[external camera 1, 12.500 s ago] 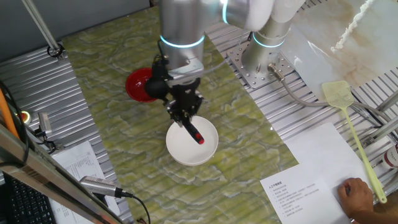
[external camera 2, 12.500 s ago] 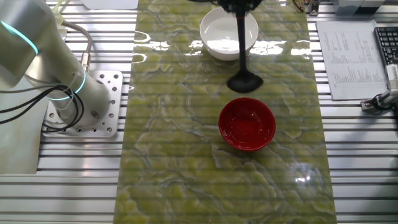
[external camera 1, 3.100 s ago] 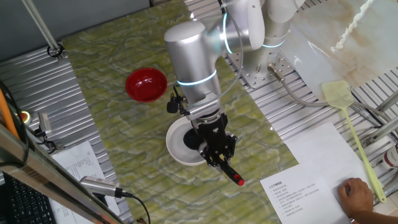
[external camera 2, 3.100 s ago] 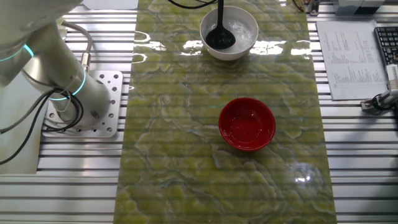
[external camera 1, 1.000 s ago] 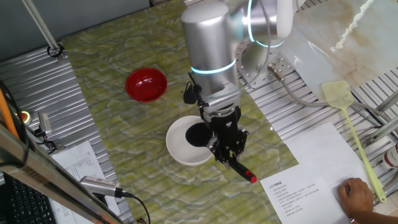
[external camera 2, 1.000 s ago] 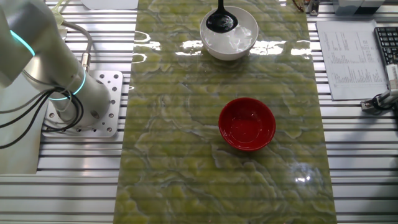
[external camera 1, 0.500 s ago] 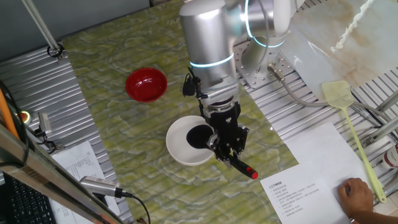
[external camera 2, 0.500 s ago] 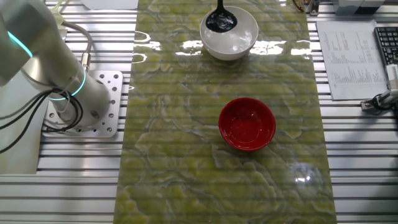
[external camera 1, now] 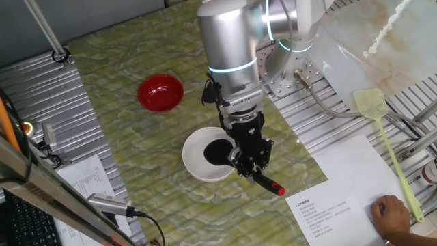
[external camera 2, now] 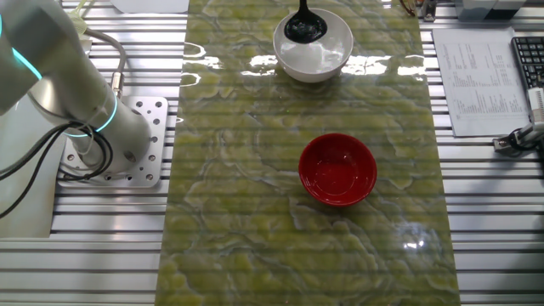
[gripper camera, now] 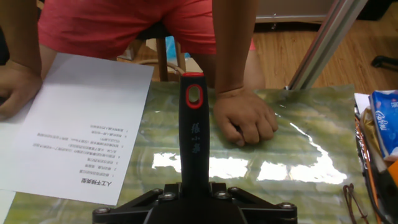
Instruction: Scoop water with a large spoon from one bowl to another
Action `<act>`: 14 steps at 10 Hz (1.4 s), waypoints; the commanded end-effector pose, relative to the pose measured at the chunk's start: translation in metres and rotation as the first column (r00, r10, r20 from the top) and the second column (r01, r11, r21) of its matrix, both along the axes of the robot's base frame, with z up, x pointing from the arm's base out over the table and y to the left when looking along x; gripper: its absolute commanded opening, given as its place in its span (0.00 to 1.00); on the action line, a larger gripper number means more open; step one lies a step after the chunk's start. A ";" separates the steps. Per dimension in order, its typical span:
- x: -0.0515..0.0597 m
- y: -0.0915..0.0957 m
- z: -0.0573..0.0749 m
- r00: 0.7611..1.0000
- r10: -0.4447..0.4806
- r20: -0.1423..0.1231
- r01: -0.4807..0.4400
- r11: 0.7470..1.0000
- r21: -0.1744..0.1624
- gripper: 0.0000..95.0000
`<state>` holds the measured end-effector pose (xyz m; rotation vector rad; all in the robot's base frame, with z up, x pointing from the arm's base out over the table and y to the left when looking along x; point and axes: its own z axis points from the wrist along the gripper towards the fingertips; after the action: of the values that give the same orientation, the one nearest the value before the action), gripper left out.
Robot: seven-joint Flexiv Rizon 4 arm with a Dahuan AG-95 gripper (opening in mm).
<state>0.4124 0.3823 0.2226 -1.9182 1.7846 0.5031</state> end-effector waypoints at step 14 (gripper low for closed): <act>-0.003 0.002 0.005 1.000 -0.010 0.019 0.011 0.999 -0.052 0.00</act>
<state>0.4109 0.3855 0.2267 -1.9390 1.8122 0.4370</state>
